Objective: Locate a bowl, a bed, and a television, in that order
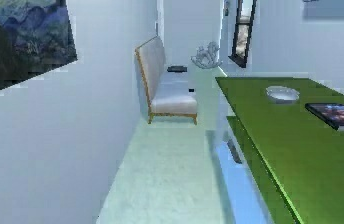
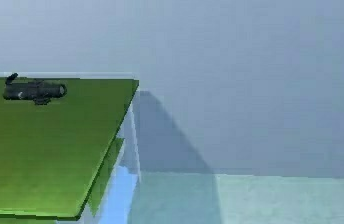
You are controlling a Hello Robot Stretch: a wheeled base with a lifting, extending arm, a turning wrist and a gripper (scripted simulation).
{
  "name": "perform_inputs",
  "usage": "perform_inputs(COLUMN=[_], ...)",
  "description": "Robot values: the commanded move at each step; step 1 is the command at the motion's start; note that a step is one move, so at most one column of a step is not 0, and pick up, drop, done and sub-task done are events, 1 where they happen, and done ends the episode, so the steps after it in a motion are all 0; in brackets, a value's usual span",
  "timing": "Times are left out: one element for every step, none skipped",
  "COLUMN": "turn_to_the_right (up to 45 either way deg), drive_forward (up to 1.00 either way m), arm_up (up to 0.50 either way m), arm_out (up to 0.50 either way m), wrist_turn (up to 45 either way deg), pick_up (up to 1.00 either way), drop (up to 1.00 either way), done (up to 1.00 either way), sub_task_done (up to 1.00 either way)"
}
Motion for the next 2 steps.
perform_inputs(turn_to_the_right=[0.0, 3.0], drive_forward=[1.00, 0.00], arm_up=[0.00, 0.00], arm_out=[0.00, 0.00], wrist_turn=[0.0, 0.0], pick_up=[0.00, 0.00], drop=[0.00, 0.00], done=[0.00, 0.00], sub_task_done=[0.00, 0.00])
